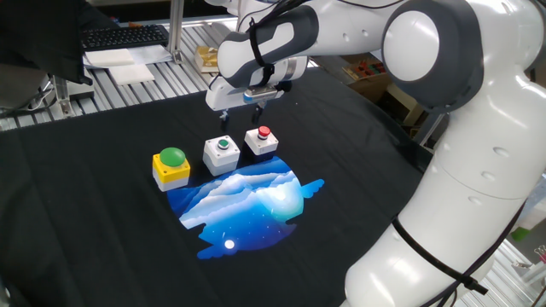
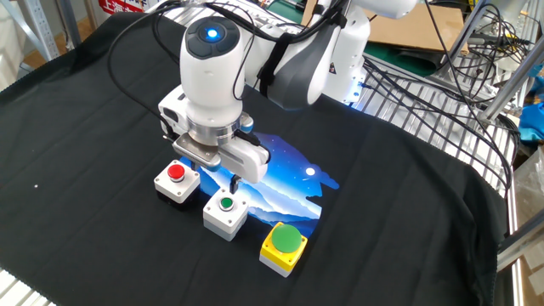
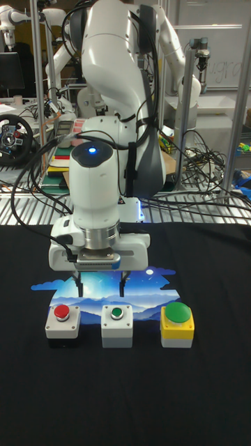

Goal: Press three buttons from left to right in sequence

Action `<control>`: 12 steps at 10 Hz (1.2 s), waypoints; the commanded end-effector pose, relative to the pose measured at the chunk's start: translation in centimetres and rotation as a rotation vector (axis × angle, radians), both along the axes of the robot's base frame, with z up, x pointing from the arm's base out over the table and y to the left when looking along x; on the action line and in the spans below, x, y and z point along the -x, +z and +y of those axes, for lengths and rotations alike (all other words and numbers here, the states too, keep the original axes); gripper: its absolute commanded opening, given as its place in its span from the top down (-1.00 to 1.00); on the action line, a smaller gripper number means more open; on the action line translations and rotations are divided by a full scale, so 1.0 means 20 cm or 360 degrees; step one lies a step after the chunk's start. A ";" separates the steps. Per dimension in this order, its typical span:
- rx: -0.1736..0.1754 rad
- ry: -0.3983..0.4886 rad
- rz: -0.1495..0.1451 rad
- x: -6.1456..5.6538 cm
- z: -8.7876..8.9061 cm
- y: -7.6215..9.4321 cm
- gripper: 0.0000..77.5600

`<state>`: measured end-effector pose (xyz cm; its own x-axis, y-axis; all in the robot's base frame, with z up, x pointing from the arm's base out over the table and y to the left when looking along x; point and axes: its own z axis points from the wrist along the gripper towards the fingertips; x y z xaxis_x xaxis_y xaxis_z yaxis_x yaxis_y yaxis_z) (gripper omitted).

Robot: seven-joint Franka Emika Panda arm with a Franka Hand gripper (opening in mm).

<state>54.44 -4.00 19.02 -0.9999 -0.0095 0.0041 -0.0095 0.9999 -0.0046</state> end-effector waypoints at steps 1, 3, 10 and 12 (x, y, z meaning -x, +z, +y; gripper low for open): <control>-0.0079 -0.0201 0.0010 -0.04 -0.01 -0.06 -1.00; -0.0079 -0.0223 0.0008 -0.04 0.05 -0.07 -1.00; -0.0053 -0.0130 -0.0007 -0.02 0.17 -0.07 -1.00; -0.0055 -0.0142 -0.0007 -0.01 0.22 -0.08 -1.00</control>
